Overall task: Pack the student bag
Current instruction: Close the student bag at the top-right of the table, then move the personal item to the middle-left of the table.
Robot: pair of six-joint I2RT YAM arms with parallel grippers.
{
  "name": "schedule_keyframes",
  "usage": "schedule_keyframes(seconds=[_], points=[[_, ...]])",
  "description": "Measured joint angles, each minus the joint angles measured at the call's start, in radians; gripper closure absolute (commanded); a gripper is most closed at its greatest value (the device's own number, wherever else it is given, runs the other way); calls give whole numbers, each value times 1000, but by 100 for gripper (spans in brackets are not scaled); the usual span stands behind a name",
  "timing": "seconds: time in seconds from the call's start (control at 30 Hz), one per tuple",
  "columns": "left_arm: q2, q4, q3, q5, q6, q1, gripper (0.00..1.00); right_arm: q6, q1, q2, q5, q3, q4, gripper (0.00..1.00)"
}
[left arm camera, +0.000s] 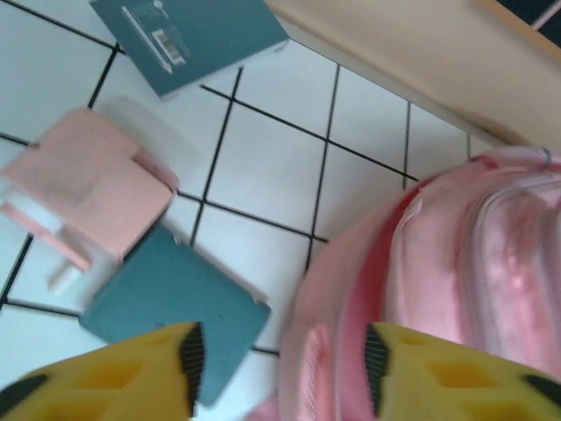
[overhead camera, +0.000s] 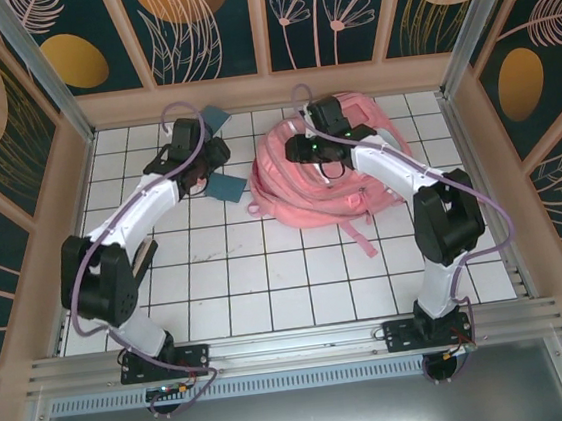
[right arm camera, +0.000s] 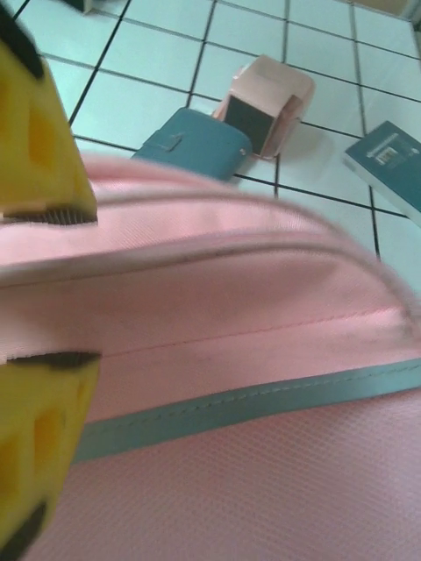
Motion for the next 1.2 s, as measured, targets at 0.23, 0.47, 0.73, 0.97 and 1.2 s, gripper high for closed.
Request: schedule_keyframes(seconds=[0.23, 0.47, 0.73, 0.97, 1.2], points=[[262, 86, 211, 68, 0, 117, 82, -8, 23, -23, 34, 0, -4, 1], [486, 138, 425, 122, -45, 210, 92, -17, 23, -52, 69, 37, -14, 1], [760, 133, 771, 195, -116, 233, 92, -17, 23, -52, 92, 84, -32, 1], [918, 76, 914, 211, -190, 236, 92, -17, 24, -55, 106, 86, -51, 1], [946, 19, 914, 196, -208, 239, 95, -17, 24, -84, 105, 85, -57, 1]])
